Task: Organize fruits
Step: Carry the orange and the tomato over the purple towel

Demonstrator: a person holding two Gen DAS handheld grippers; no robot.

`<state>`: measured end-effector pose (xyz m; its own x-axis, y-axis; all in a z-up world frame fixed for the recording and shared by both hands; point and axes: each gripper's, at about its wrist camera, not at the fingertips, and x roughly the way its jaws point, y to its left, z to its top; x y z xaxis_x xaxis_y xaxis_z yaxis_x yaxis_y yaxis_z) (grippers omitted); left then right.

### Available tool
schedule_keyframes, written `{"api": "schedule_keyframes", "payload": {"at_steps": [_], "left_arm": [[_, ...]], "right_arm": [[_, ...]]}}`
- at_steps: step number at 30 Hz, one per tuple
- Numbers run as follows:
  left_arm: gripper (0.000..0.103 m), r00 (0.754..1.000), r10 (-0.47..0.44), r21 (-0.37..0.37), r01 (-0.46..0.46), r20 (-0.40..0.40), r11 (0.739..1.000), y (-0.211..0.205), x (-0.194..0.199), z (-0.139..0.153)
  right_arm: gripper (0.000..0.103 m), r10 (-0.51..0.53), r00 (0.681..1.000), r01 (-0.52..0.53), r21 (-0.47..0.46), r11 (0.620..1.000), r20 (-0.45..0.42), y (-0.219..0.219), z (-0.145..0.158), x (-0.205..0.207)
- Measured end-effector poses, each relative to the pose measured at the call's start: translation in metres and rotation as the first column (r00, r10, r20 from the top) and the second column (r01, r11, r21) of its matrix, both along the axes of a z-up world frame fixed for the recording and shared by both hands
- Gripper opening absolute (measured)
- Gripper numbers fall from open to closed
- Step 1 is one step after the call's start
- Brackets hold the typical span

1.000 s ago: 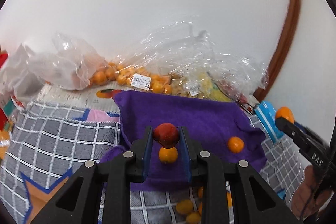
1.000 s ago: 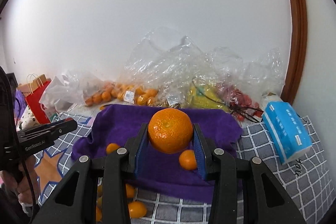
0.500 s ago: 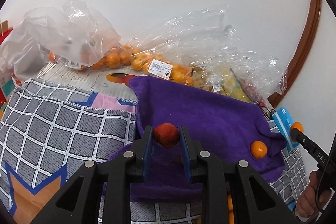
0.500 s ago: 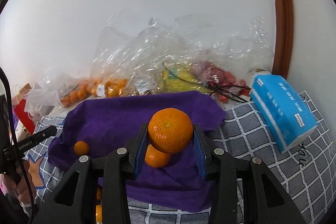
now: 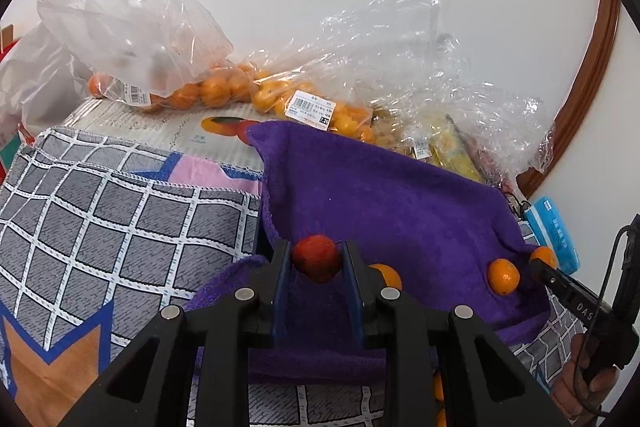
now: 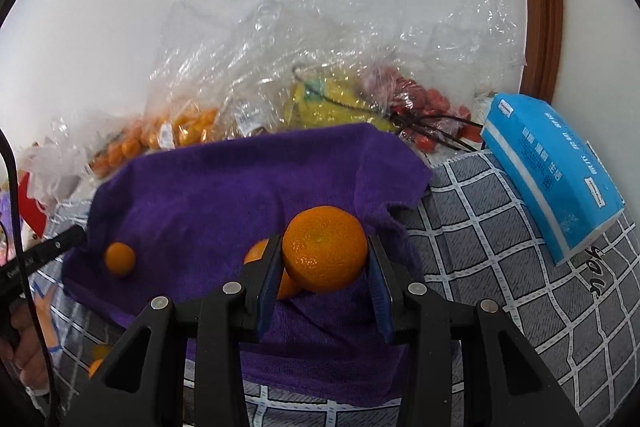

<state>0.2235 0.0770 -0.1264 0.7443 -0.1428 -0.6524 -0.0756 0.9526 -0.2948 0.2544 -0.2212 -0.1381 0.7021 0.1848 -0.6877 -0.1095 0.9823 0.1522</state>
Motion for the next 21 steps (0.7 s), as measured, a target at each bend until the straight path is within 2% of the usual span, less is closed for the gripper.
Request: {"api": "schedule_keyframes", "payload": {"at_steps": [6, 16, 21], "left_arm": [[0.024, 1.000, -0.015, -0.029, 0.014, -0.010, 0.999, -0.001, 0.003, -0.004], [0.024, 0.999, -0.022, -0.012, 0.021, -0.047, 1.000, -0.008, 0.006, -0.010], [0.024, 0.998, -0.023, -0.007, 0.023, -0.059, 1.000, -0.010, 0.008, -0.013]], "right_arm": [[0.040, -0.015, 1.000, 0.015, -0.020, 1.000, -0.016, 0.000, -0.008, 0.000], [0.041, -0.034, 0.999, 0.035, -0.086, 0.996, 0.008, 0.008, -0.009, -0.001], [0.041, -0.034, 0.999, 0.035, -0.091, 0.995, 0.013, 0.007, -0.010, -0.002]]}}
